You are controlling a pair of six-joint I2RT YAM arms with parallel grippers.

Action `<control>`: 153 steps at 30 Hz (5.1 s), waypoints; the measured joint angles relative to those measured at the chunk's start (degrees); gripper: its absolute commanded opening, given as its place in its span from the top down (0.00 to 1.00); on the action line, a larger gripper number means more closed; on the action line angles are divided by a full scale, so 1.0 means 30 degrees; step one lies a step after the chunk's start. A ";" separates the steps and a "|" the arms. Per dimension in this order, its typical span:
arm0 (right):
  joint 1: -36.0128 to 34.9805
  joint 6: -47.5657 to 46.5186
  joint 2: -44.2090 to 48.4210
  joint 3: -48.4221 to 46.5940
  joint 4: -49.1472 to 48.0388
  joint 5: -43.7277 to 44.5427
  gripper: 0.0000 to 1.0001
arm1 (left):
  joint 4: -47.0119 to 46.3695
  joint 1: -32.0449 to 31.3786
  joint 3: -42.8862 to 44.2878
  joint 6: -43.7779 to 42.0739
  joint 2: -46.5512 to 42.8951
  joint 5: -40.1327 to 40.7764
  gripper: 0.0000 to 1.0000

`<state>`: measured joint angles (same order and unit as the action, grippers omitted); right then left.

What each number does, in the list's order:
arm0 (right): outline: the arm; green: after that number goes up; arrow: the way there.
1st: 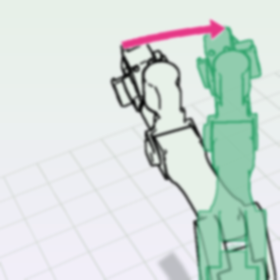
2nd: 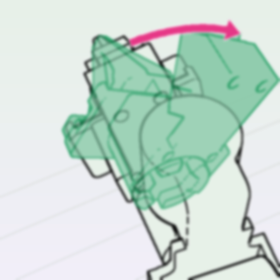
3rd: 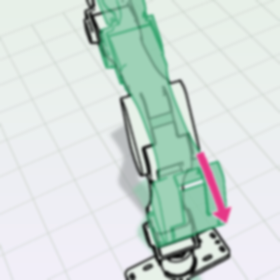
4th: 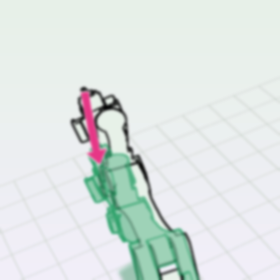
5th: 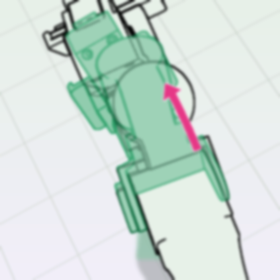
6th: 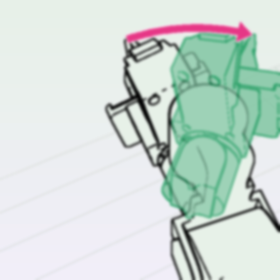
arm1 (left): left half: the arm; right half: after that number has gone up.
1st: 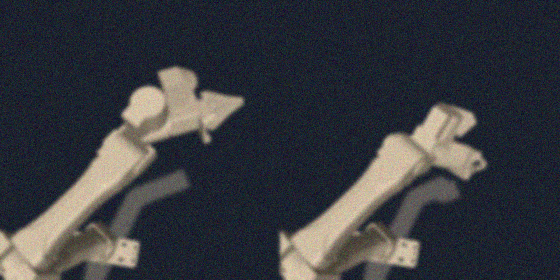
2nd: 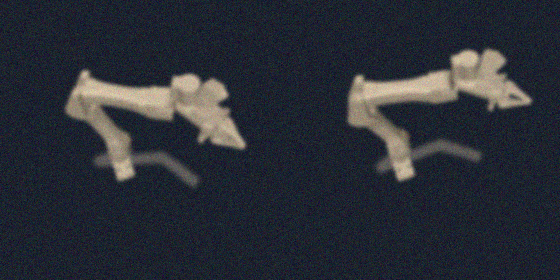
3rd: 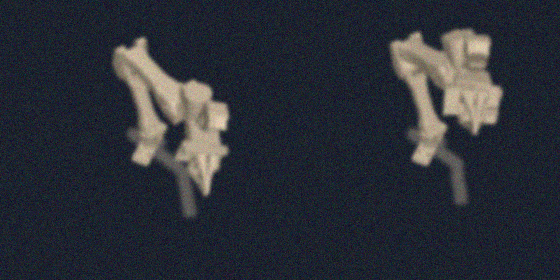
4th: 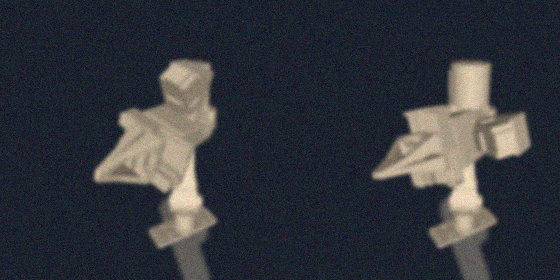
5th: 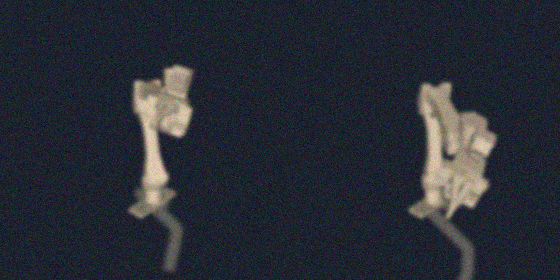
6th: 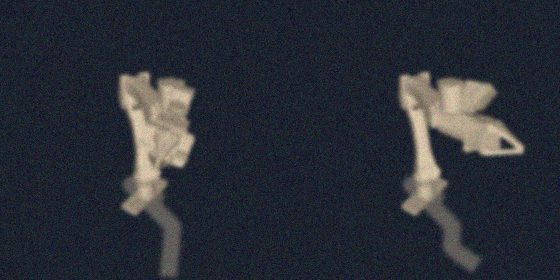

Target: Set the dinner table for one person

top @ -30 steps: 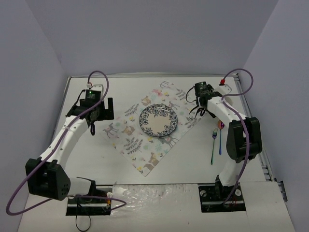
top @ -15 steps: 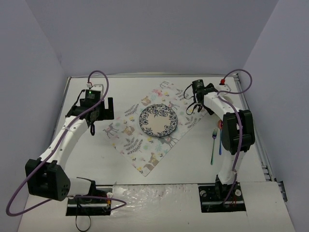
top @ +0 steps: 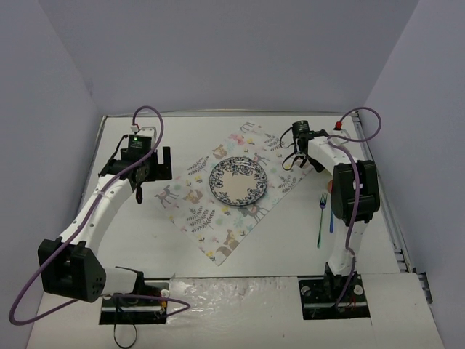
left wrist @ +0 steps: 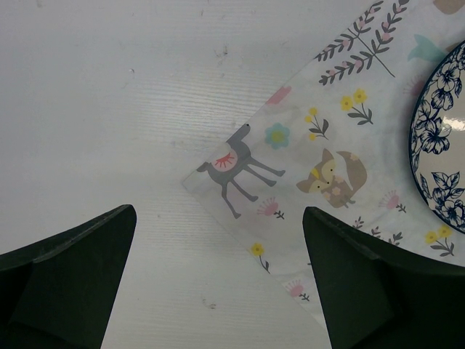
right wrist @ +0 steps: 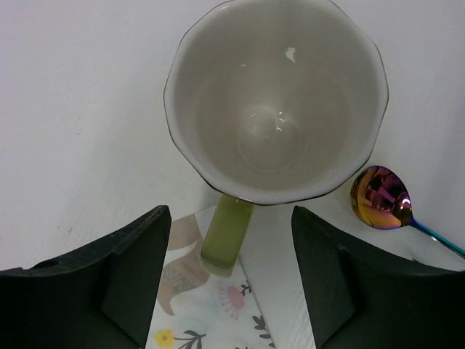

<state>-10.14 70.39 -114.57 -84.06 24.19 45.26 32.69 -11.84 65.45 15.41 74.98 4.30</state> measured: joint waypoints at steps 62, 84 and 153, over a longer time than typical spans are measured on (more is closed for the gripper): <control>0.1714 -2.3658 0.7263 0.7738 -1.4888 -1.7178 1.00 | -0.0141 0.0000 0.0000 -0.0002 0.0007 -0.0250 0.03; 0.0328 -3.0197 -0.2347 -0.3456 -1.2833 -2.9082 1.00 | -0.0141 0.0000 0.0000 -0.0461 0.0814 0.1048 0.03; 0.1393 -2.8167 -0.0178 -0.1371 -1.2120 -2.2634 0.00 | -0.0082 0.0000 0.0004 -0.0501 0.1592 0.0842 0.03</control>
<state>-5.96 -14.11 -115.10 -88.17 -12.16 -22.64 32.45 -11.84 65.46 13.90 79.76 6.83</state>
